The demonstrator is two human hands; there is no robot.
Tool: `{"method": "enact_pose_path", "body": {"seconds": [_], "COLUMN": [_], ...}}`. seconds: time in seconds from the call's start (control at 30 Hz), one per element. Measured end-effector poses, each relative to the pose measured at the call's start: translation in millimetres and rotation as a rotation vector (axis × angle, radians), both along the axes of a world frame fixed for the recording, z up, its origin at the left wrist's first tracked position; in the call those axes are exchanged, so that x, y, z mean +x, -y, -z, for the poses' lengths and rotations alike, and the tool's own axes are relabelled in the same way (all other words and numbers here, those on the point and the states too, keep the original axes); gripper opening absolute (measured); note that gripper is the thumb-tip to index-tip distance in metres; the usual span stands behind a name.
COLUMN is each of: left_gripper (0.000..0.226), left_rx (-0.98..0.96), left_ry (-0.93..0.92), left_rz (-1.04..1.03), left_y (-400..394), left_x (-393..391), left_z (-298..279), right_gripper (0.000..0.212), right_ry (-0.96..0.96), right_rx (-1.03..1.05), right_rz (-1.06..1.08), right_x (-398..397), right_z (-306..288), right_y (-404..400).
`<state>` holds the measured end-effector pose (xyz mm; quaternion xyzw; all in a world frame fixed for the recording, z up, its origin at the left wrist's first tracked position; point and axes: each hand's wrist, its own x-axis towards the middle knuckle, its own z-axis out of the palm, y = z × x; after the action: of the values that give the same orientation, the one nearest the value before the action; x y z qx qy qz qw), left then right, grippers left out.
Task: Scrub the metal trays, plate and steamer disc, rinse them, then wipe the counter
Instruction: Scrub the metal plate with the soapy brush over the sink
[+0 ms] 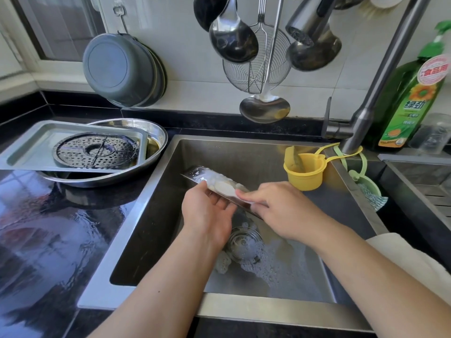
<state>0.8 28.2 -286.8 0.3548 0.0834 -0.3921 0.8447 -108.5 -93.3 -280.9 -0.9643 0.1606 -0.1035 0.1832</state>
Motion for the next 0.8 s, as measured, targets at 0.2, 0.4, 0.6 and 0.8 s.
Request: {"method": "enact_pose_path", "body": {"seconds": [0.2,0.4,0.6,0.8], "left_gripper": [0.041,0.03,0.024,0.034], "left_rx": [0.031,0.037,0.006,0.019], "left_ry": [-0.002,0.049,-0.021,0.015], "left_rz": [-0.031,0.0,0.051,0.048], "left_y": [-1.3,-1.7,-1.8,-2.2], "left_x": [0.7,-5.4,-5.3,-3.8], "left_z": [-4.6,-9.0,-8.2,-7.4], "right_gripper": [0.046,0.049,0.046,0.046], "right_ry": [-0.191,-0.012,-0.112,-0.033], "right_rx": [0.06,-0.009,0.068,0.032], "right_rz": [0.055,-0.033,0.044,0.055], "right_x": [-17.3,3.9,-12.9,-9.6], "right_z": [-0.2,0.3,-2.8,-2.0], "right_y": [23.4,6.2,17.2,12.3]}}
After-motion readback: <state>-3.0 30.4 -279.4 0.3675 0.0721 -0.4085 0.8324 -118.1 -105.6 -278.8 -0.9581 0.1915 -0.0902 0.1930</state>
